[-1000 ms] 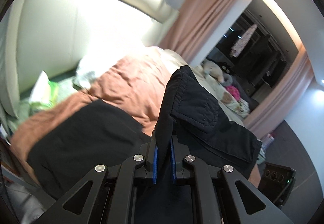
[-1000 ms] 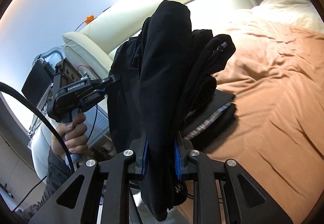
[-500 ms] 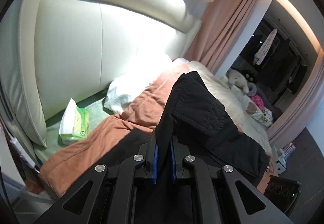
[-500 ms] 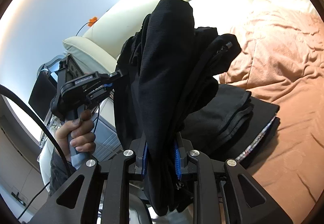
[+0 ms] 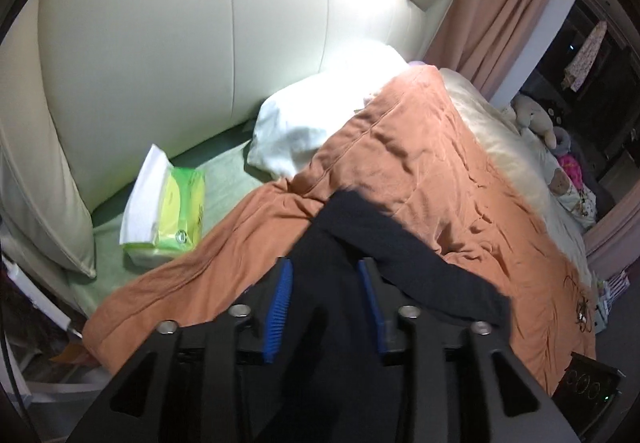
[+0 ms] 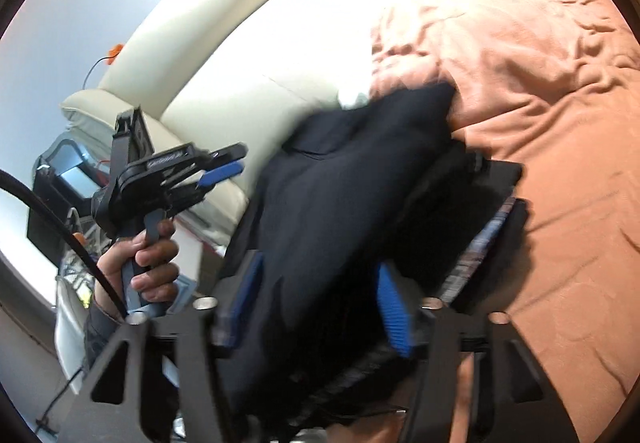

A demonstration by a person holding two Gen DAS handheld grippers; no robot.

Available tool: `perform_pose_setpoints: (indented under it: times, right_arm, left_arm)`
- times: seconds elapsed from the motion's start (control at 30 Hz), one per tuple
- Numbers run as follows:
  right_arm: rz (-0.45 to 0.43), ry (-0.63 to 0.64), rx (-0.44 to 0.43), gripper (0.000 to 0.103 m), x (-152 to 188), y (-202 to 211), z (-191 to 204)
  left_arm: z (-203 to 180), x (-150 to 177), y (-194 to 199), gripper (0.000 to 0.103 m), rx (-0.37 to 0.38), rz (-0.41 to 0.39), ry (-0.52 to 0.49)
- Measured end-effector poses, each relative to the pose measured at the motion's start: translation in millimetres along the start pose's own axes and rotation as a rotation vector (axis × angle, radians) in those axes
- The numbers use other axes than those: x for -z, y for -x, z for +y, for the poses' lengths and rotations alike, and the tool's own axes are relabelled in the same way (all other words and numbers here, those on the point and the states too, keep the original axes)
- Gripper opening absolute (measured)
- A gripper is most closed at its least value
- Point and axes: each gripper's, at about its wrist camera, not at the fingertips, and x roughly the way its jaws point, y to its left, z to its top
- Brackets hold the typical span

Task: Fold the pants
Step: 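Lower the folded pants onto the duvet beside the headboard with both tools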

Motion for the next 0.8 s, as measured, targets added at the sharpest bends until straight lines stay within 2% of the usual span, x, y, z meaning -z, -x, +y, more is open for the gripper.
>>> perform_pose_setpoints:
  times: [0.13, 0.33, 0.4, 0.5, 0.8]
  right_arm:
    - [-0.024, 0.011, 0.021, 0.060, 2.5, 18.3, -3.3]
    - [-0.057, 0.146, 0.029, 0.060, -17.9, 38.5, 16.9]
    - [-0.053, 0.198, 0.032, 0.053, -26.7, 38.7, 22.0]
    - [-0.022, 0.256, 0.039, 0.046, -33.9, 29.9, 31.2]
    - [0.003, 0.368, 0.087, 0.045, -59.9, -12.7, 47.0]
  left_arm:
    - [7.7, 13.6, 9.8, 0.043, -0.006, 0.003, 0.001]
    - [6.4, 41.1, 33.6, 0.043, 0.001, 0.004, -0.013]
    - [2.9, 51.4, 40.5, 0.043, -0.006, 0.000, -0.019]
    - [-2.0, 65.0, 47.4, 0.043, 0.003, -0.007, -0.014]
    - [-14.8, 98.5, 46.5, 0.043, 0.039, -0.015, 0.003]
